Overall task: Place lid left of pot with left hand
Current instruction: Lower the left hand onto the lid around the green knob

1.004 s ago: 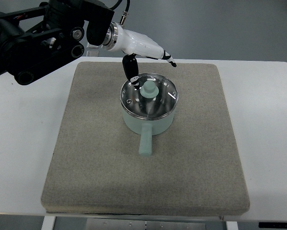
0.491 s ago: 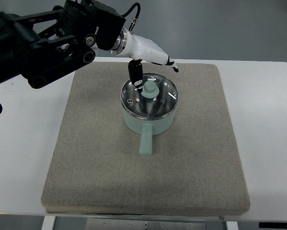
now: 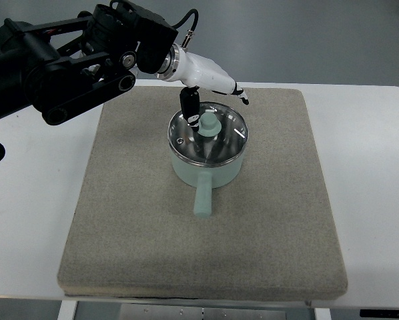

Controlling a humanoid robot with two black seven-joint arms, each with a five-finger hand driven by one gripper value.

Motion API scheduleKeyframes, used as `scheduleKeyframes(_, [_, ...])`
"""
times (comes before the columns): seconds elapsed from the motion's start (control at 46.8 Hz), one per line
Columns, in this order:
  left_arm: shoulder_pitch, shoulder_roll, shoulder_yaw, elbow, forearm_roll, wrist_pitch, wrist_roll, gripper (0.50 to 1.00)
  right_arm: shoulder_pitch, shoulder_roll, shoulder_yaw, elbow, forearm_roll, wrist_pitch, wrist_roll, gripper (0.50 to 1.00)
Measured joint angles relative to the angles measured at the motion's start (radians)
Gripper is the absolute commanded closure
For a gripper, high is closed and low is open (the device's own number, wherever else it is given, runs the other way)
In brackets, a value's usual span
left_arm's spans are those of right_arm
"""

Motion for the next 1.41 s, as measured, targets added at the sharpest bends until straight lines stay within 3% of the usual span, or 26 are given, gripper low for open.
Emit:
scheduleKeyframes(0.192, [-0.003,-0.001,0.000,0.000,0.003,0.000,0.000,0.679,0.000,0.000,0.000,0.000,0.000,0.000,0.000,0.579])
scheduleKeyframes(0.769, [-0.003,-0.001,-0.002,-0.006,0.005,0.000,0.000,0.684,0.000,0.000,0.000,0.000,0.000,0.000,0.000,0.579])
scheduleKeyframes(0.961, [-0.002,-0.001,-0.001,-0.006,0.005,0.000,0.000,0.729,0.000,0.000,0.000,0.000,0.000,0.000,0.000,0.579])
scheduleKeyframes(1.089, [-0.003,-0.001,0.000,-0.007,0.006,0.000,-0.001,0.799,0.000,0.000,0.000,0.000,0.000,0.000,0.000,0.579])
scheduleKeyframes(1.41, [-0.005,0.003,0.000,-0.015,0.017,0.000,-0.002,0.799,0.000,0.000,0.000,0.000,0.000,0.000,0.000,0.579])
